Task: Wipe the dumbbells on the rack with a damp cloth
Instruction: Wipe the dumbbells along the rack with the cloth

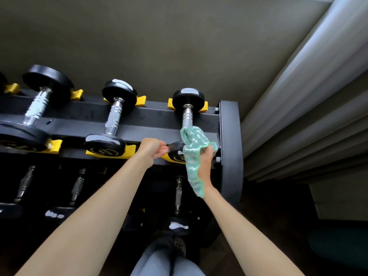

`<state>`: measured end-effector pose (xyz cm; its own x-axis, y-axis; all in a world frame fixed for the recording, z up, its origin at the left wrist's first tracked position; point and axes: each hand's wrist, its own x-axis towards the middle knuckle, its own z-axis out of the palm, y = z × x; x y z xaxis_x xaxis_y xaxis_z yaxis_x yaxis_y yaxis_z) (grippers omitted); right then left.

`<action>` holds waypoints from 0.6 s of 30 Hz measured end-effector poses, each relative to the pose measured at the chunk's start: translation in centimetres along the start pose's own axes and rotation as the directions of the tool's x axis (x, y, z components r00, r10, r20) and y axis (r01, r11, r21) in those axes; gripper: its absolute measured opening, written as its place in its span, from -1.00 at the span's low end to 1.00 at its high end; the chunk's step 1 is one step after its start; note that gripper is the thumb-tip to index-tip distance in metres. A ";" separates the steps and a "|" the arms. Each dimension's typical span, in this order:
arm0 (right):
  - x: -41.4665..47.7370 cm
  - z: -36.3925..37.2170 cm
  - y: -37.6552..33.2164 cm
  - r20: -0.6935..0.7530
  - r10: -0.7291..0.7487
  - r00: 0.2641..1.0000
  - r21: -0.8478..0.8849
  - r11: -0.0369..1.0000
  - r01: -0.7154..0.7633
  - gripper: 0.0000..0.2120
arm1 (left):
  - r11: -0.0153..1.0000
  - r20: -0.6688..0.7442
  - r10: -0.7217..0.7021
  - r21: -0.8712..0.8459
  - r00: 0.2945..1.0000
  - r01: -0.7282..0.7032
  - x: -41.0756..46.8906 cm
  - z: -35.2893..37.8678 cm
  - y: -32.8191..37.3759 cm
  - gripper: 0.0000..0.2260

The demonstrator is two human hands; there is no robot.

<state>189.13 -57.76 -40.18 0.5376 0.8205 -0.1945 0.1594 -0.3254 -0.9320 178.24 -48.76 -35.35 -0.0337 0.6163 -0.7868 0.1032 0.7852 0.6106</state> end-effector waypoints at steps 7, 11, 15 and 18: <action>-0.8 2.3 0.8 -0.062 -0.506 0.860 -0.500 0.762 0.412 -0.48 | 0.995 0.061 0.066 0.065 0.996 -0.070 -0.3 -0.2 -0.2 -0.70; -0.5 3.0 1.1 -0.048 -0.584 0.811 -0.681 0.613 0.401 -0.52 | 0.991 0.067 0.083 0.103 0.994 -0.090 -0.4 -0.2 0.0 -0.69; 0.3 2.6 1.8 -0.053 -0.610 0.790 -0.689 0.595 0.414 -0.60 | 0.991 0.078 0.076 0.106 0.994 -0.084 -0.1 -0.2 0.0 -0.70; 0.7 2.3 2.1 -0.106 -0.606 0.788 -0.615 0.663 0.427 -0.61 | 0.991 0.066 0.075 0.107 0.995 -0.082 0.1 0.0 0.2 -0.72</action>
<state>187.90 -56.82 -42.97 0.4152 0.7938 0.4444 0.8443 -0.1543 -0.5132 178.26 -48.60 -35.30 0.0394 0.6683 -0.7429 0.2117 0.7210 0.6598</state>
